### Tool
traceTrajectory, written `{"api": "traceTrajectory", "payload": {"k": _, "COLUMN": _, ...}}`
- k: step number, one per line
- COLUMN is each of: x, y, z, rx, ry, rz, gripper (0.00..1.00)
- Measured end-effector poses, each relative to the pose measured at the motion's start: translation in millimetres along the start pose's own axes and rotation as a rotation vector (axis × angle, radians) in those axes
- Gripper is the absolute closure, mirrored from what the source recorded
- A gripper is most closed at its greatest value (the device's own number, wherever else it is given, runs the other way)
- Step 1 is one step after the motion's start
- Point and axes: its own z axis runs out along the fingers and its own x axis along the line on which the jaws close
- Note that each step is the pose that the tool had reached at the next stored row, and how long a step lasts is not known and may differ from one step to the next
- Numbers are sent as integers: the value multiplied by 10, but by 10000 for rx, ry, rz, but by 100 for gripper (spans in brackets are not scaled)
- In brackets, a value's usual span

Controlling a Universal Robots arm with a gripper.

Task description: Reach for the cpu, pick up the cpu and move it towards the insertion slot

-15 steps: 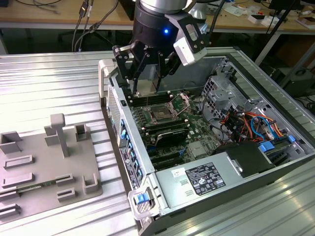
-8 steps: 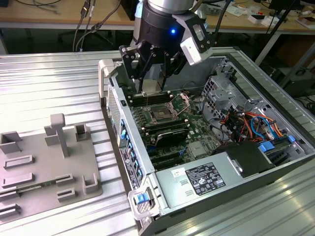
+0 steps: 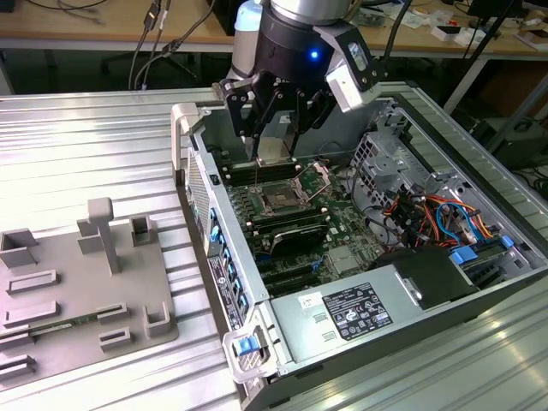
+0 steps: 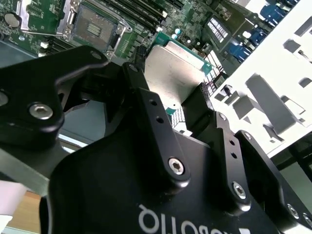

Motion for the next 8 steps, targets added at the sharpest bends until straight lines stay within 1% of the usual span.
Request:
{"api": "traceTrajectory", "payload": {"k": 3, "x": -38, "y": 0, "z": 1, "rx": 0, "ry": 0, "rz": 0, "gripper": 45}}
{"api": "traceTrajectory", "payload": {"k": 4, "x": -61, "y": 0, "z": 1, "rx": 0, "ry": 1, "rz": 0, "gripper": 45}}
{"api": "traceTrajectory", "payload": {"k": 6, "x": -76, "y": 0, "z": 1, "rx": 0, "ry": 1, "rz": 0, "gripper": 45}}
{"api": "traceTrajectory", "payload": {"k": 8, "x": -109, "y": 0, "z": 2, "rx": 0, "ry": 0, "rz": 0, "gripper": 45}}
